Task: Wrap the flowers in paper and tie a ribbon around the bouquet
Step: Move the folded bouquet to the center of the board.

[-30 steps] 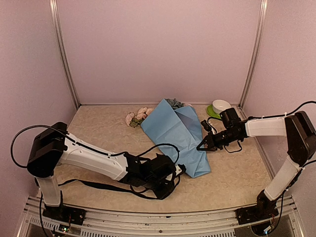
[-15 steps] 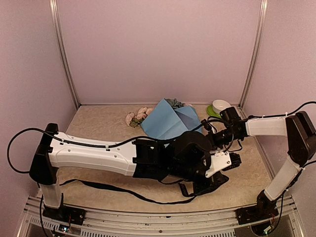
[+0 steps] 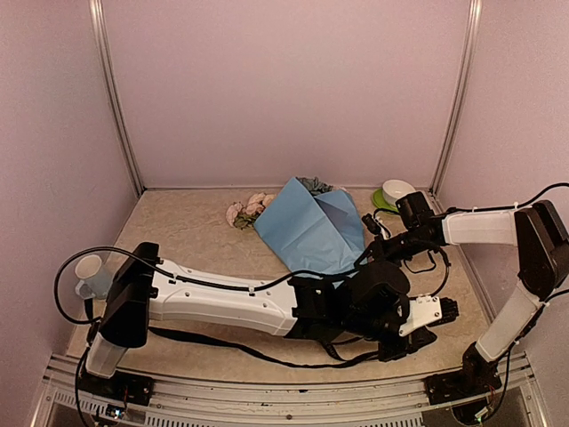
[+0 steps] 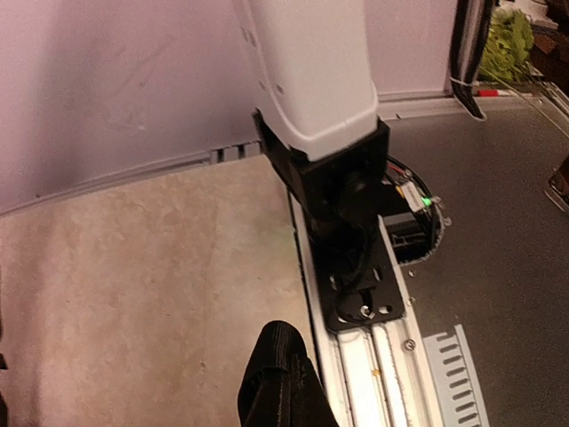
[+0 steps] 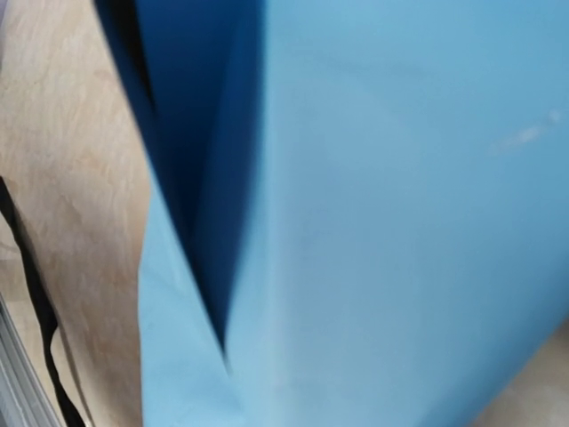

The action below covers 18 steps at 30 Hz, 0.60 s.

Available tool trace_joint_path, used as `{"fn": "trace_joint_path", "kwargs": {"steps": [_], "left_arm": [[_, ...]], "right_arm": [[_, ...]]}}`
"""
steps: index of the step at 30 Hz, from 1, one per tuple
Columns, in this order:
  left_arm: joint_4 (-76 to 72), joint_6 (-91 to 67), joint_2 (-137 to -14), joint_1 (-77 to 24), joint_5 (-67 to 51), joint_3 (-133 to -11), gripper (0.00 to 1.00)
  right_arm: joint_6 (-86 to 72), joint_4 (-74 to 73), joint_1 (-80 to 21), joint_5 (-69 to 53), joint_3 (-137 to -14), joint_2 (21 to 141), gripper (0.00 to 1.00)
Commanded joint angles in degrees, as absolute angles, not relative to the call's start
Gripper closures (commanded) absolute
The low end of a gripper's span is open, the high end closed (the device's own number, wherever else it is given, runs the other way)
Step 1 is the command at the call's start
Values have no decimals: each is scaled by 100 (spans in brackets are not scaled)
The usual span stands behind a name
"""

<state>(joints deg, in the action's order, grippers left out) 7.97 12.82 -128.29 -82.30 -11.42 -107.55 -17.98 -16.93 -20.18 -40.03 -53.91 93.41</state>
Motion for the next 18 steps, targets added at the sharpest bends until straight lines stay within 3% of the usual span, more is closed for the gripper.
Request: {"fn": "trace_joint_path", "kwargs": {"steps": [1, 8, 10, 13, 15, 18], "left_arm": [[-385, 1522, -12203, -8035, -120, -10462, 100], [-282, 1911, -12345, -7939, -353, -10541, 98], [-242, 1744, -12458, -7947, -264, -10552, 91], [-338, 1326, -12524, -7899, 358, -10470, 31], [-132, 1162, -12511, -7831, 539, -10588, 3], [579, 1189, -12425, -7888, 891, -10731, 1]], "right_arm": [[-1823, -1674, -2021, -4014, -5542, 9183, 100], [-1797, -1667, -2030, -4016, -5575, 9170, 100], [-1772, -1703, -2030, -3996, -5565, 9151, 100], [-1742, -1734, -2031, -3965, -5527, 9117, 100], [-1732, -1749, -2030, -3957, -5527, 9122, 100], [-1723, -1791, -2030, -3973, -5558, 9099, 100]]}}
